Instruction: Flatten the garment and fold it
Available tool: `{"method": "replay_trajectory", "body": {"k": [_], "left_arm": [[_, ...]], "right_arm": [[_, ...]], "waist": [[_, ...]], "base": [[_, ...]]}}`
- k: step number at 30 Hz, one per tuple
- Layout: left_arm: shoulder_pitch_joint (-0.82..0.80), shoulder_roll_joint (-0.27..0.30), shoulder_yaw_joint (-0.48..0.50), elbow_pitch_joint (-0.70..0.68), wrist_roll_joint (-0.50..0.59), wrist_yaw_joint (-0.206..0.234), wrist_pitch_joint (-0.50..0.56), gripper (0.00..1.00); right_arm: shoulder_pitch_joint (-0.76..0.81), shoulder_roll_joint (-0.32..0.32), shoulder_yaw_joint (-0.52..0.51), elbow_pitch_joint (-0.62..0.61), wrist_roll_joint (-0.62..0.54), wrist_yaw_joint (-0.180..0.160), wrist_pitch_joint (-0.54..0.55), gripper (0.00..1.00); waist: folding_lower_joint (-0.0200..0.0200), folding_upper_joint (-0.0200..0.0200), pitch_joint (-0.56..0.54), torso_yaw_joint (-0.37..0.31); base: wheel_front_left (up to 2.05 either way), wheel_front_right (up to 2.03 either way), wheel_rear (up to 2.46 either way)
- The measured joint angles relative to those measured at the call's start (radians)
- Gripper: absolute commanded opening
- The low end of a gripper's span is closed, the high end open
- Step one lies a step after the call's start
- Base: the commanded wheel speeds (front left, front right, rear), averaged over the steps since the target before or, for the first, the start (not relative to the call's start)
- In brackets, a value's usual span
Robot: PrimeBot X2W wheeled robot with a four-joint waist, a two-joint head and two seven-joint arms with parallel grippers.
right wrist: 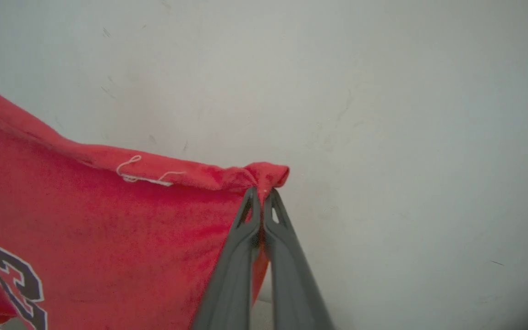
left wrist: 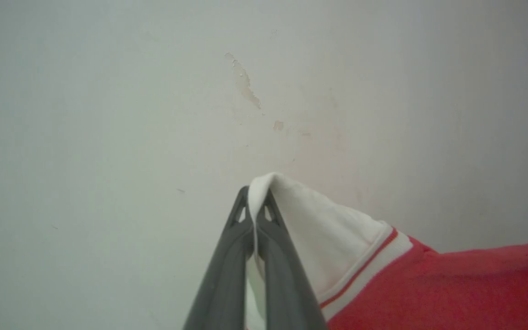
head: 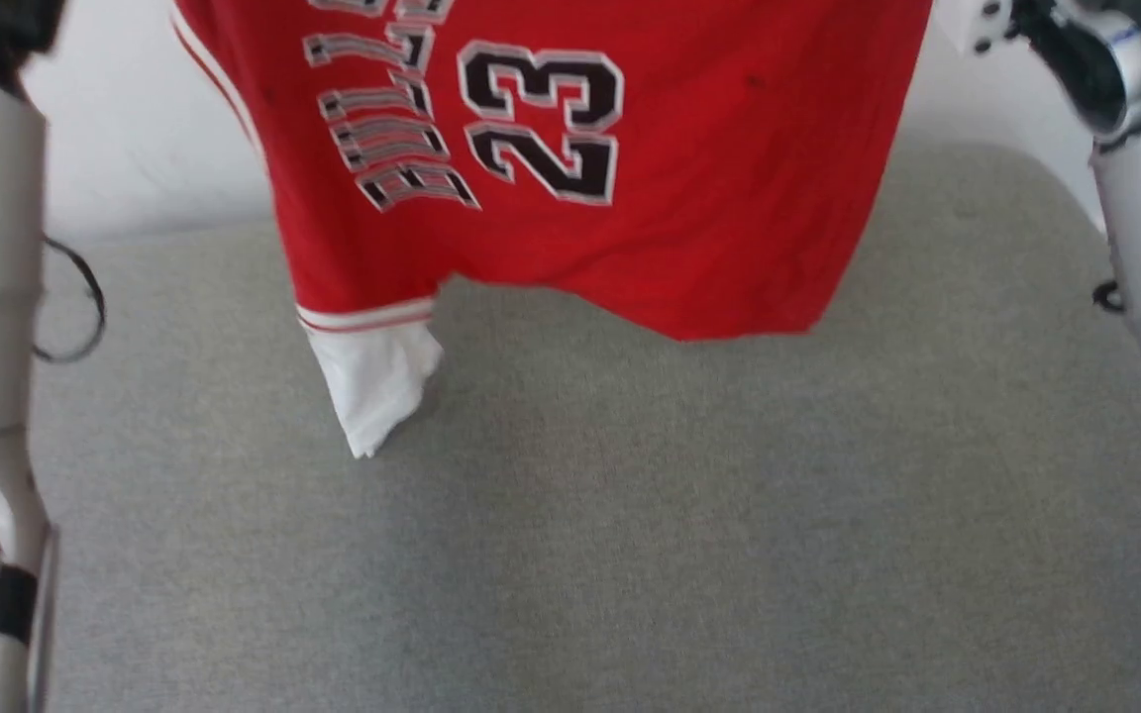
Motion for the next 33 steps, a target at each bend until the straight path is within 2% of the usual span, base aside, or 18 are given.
{"method": "replay_trajectory", "body": {"k": [7, 18, 27, 33], "left_arm": [[-0.174, 0.012, 0.007, 0.012, 0.003, -0.005, -0.044, 0.0], [-0.421, 0.02, 0.022, 0.05, 0.041, 0.02, -0.268, 0.0], [-0.449, 0.01, 0.013, 0.11, 0.035, -0.001, -0.429, 0.0], [-0.338, 0.021, 0.005, 0.125, 0.003, -0.037, -0.474, 0.0]], "right_arm": [[-0.144, 0.012, -0.014, 0.043, -0.053, 0.0, -0.013, 0.0], [-0.372, 0.042, -0.103, 0.115, -0.22, 0.0, -0.161, 0.0], [-0.433, 0.029, -0.135, 0.207, -0.342, 0.0, -0.289, 0.0], [-0.402, 0.032, -0.09, 0.288, -0.344, 0.0, -0.368, 0.0]], "waist": [[0.0002, 0.0, 0.13, -0.005], [0.0003, 0.0, 0.385, 0.001], [0.0002, -0.0001, 0.564, 0.02], [0.0003, 0.0, 0.628, 0.041]], "base": [[0.0, 0.0, 0.0], [0.0, 0.0, 0.0], [0.0, 0.0, 0.0], [0.0, 0.0, 0.0]]}}
